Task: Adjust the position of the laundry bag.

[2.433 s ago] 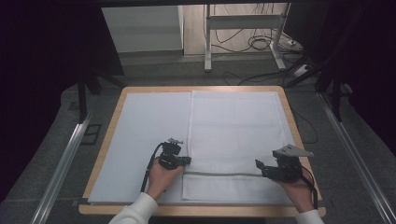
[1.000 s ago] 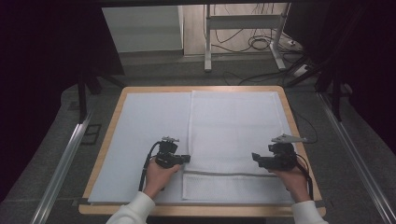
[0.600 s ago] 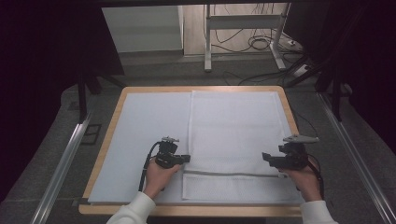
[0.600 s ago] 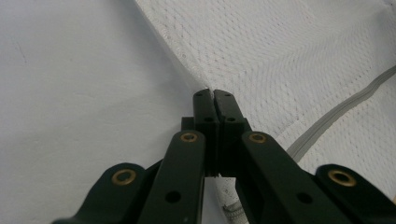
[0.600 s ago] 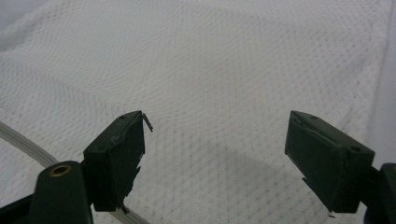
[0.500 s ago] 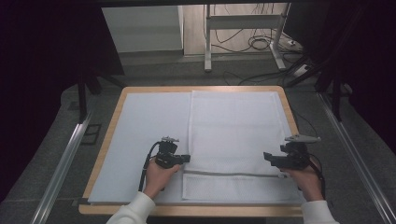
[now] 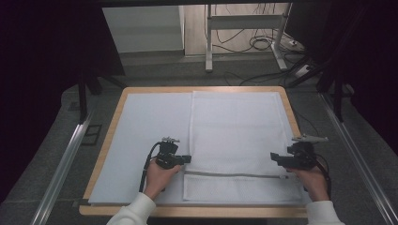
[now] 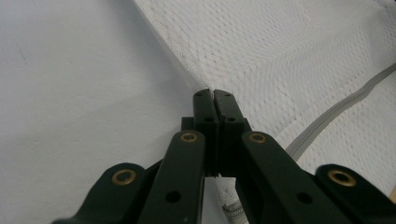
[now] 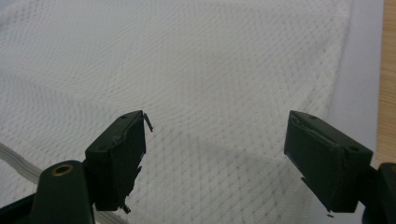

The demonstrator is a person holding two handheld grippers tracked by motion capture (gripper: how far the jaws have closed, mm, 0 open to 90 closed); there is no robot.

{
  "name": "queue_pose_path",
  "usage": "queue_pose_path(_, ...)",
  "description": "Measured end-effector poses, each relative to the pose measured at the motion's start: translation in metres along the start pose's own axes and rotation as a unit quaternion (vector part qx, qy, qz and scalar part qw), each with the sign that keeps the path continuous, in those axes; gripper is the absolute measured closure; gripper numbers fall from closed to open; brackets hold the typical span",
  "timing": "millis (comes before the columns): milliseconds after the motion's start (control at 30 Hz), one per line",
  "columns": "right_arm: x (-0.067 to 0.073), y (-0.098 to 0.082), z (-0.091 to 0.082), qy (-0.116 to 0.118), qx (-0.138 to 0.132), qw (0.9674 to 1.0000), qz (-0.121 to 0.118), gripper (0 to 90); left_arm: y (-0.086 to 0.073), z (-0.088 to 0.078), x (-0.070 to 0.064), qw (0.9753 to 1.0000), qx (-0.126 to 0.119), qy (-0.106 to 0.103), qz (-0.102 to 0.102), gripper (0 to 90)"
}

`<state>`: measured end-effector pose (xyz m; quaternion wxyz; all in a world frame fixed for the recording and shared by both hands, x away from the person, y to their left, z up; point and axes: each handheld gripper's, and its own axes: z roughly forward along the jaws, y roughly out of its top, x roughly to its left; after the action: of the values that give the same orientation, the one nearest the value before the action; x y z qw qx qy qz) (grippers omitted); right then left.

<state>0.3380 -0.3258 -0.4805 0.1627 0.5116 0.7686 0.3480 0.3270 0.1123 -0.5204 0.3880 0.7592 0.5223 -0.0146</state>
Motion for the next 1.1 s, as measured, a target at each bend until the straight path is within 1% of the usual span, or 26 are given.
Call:
queue_pose_path(133, -0.007, -0.001, 0.001, -0.007, 0.000, 0.9999, 0.014, 20.4, 0.000, 0.000, 0.000, 1.0000, -0.001, 0.000, 0.000, 89.8)
queue_pose_path(333, -0.013, -0.003, -0.001, -0.017, 0.004, 0.9996, 0.022, 21.4, 0.000, -0.001, -0.001, 1.0000, -0.003, 0.000, 0.001, 89.8)
queue_pose_path(433, -0.019, -0.004, -0.002, -0.026, 0.013, 0.9991, 0.032, 24.8, 0.000, -0.001, -0.001, 1.0000, -0.003, -0.001, 0.001, 89.8)
queue_pose_path(467, -0.019, -0.004, -0.002, -0.026, 0.013, 0.9991, 0.032, 24.8, 0.000, -0.001, -0.001, 1.0000, -0.003, -0.001, 0.001, 89.8)
queue_pose_path(500, -0.023, -0.005, -0.002, -0.026, 0.018, 0.9988, 0.038, 26.6, 0.000, -0.001, -0.001, 1.0000, -0.003, -0.001, 0.001, 89.8)
queue_pose_path(600, -0.027, -0.006, -0.001, -0.026, 0.028, 0.9982, 0.047, 28.0, 0.000, -0.001, -0.001, 1.0000, -0.003, -0.001, 0.001, 89.8)
queue_pose_path(633, -0.027, -0.006, -0.001, -0.026, 0.028, 0.9982, 0.047, 28.0, 0.000, -0.001, -0.001, 1.0000, -0.003, -0.001, 0.001, 89.8)
queue_pose_path(800, -0.032, -0.008, 0.002, -0.021, 0.050, 0.9973, 0.050, 32.4, 0.000, -0.001, -0.001, 1.0000, -0.003, -0.001, 0.003, 89.8)
queue_pose_path(833, -0.032, -0.008, 0.002, -0.021, 0.050, 0.9973, 0.050, 32.4, 0.000, -0.001, -0.001, 1.0000, -0.003, -0.001, 0.003, 89.8)
queue_pose_path(967, -0.034, -0.010, 0.006, -0.019, 0.070, 0.9958, 0.056, 35.9, 0.000, -0.001, -0.001, 1.0000, -0.003, -0.001, 0.003, 89.8)
queue_pose_path(1100, -0.034, -0.012, 0.009, -0.018, 0.077, 0.9954, 0.054, 37.8, 0.000, -0.001, -0.001, 1.0000, -0.002, -0.001, 0.003, 89.8)
